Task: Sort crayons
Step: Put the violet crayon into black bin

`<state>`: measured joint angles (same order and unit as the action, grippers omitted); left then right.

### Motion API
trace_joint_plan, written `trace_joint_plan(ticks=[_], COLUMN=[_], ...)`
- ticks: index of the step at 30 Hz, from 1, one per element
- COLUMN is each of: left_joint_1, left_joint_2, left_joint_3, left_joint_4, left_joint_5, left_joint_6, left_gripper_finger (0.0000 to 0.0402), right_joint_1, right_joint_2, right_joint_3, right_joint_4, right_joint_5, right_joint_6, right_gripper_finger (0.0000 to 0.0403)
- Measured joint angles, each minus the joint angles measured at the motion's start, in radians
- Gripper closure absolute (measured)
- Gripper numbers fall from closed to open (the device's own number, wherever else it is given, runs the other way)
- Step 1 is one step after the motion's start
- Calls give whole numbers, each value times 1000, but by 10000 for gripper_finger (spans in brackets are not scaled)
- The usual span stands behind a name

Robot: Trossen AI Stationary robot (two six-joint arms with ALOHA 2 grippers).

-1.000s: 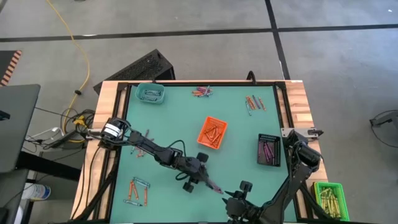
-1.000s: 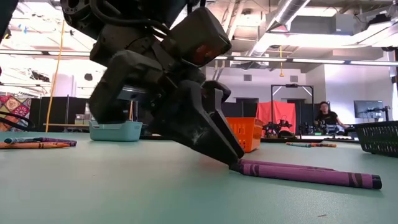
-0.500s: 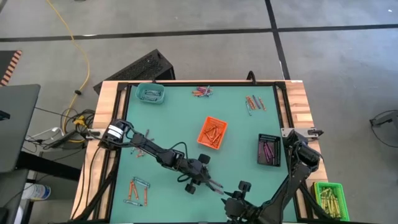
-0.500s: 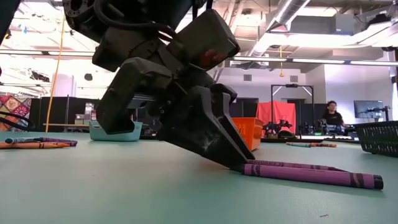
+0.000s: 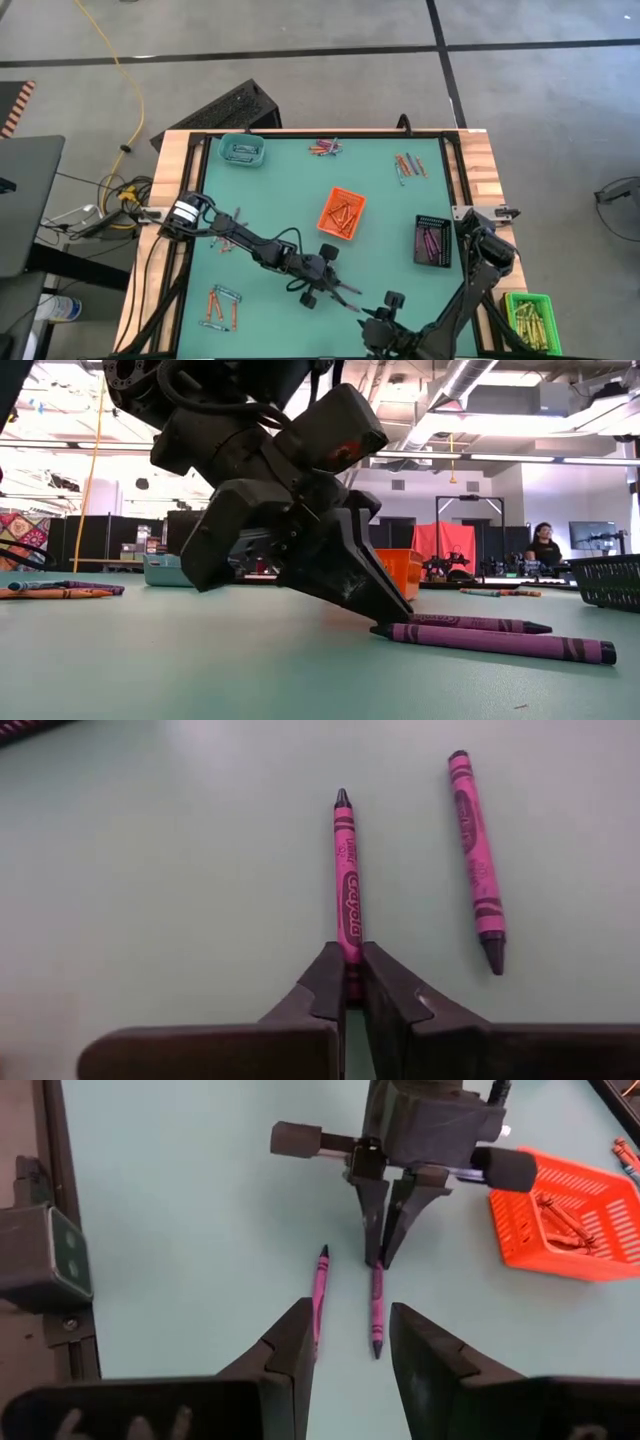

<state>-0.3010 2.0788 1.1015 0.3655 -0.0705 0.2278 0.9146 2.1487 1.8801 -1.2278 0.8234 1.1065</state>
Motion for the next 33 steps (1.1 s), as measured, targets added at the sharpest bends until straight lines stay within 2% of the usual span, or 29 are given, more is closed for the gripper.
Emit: trace_joint_plan(ticks=[6,13,16,19,22,24,27,30,33], left_joint_1=[0,-7,-8,-2,11,13,11,12,27], left_joint_2=[-15,-43,-64,-81,-77,-55,-27,-12,2], left_joint_3=[11,51,63,84,117,132,150,183,238], left_joint_4=[-5,-23,-19,-65,-175,-168,-177,-193,-250], left_joint_5=[-28,-25,-23,26,63,60,55,35,30], left_joint_6=[22,54,67,45,-8,-27,-51,-68,-91], left_gripper_finger=[400,399,400,400,398,381,335,284,258], right_joint_1=[29,115,154,185,201,206,197,180,161], right_joint_2=[0,0,-1,-1,-1,1,1,1,1], right_joint_3=[0,-1,-23,-73,-137,-171,-211,-223,-224], right_joint_4=[-89,-317,-339,-317,-247,-212,-130,-82,-52], right_joint_5=[-32,-79,-80,-92,-98,-98,-96,-96,-95], right_joint_6=[107,406,498,583,647,668,666,623,569], right_gripper_finger=[278,278,278,278,278,278,278,278,278])
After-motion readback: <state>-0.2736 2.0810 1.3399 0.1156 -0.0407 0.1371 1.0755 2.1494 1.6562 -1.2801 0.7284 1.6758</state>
